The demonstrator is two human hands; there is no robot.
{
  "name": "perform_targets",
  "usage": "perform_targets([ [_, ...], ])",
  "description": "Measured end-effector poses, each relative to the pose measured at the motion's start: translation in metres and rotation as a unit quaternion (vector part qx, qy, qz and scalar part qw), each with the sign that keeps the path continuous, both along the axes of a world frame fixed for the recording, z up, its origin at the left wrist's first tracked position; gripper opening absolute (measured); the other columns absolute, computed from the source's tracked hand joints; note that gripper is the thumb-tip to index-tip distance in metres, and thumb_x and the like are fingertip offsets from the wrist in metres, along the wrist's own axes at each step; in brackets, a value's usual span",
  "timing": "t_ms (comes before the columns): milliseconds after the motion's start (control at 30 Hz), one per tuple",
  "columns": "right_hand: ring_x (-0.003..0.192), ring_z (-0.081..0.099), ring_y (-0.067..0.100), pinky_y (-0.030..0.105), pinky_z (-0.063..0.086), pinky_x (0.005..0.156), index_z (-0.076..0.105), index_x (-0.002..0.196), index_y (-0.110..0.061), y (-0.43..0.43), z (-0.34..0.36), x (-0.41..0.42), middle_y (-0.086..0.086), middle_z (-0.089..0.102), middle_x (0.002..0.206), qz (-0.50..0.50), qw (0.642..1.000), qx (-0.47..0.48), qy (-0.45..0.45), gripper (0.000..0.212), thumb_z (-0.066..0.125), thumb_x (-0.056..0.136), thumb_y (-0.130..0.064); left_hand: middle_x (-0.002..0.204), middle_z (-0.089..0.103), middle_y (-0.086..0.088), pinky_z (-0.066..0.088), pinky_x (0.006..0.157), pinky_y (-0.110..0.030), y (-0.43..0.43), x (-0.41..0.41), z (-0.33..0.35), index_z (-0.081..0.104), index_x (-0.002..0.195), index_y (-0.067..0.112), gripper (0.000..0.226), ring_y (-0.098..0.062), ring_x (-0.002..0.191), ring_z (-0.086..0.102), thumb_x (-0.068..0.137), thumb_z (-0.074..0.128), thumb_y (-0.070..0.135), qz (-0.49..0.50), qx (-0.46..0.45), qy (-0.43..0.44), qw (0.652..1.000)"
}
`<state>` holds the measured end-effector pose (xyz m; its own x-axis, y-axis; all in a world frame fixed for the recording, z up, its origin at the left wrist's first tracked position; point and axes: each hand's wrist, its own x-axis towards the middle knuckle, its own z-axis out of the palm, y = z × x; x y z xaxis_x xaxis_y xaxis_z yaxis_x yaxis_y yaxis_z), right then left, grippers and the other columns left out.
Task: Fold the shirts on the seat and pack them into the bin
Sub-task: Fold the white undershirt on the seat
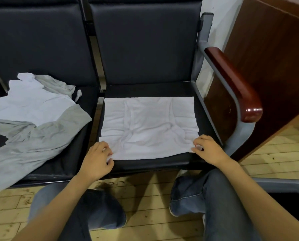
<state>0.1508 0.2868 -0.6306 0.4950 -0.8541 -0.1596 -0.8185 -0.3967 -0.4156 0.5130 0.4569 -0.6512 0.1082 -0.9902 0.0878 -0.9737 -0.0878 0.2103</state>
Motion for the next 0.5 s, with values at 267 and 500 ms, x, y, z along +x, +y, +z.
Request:
perform_targets([
  [267,0.066,0.040,0.019,0.032,0.030,0.067,0.045,0.075,-0.005,0.010,0.021,-0.004,0.011,0.039,0.068,-0.170,0.944,0.140,-0.247,0.024,0.046,0.098,-0.012,0.082,0.054,-0.014,0.033,0.056,-0.028,0.007,-0.011,0.028,0.053,0.104,0.010,0.011,-0.021,0.067,0.045,0.097,0.047,0.017,0.234,-0.043,0.377,0.895],
  [500,0.071,0.053,0.021,0.033,0.043,0.074,0.058,0.088,-0.006,0.003,0.012,-0.028,0.012,0.058,0.076,-0.236,0.931,0.204,-0.191,0.009,0.052,0.094,-0.008,0.109,0.055,-0.011,0.039,0.073,-0.033,0.008,0.003,0.019,0.049,0.126,0.006,0.036,-0.026,0.090,0.053,0.095,0.054,0.025,0.322,0.000,0.360,0.876],
])
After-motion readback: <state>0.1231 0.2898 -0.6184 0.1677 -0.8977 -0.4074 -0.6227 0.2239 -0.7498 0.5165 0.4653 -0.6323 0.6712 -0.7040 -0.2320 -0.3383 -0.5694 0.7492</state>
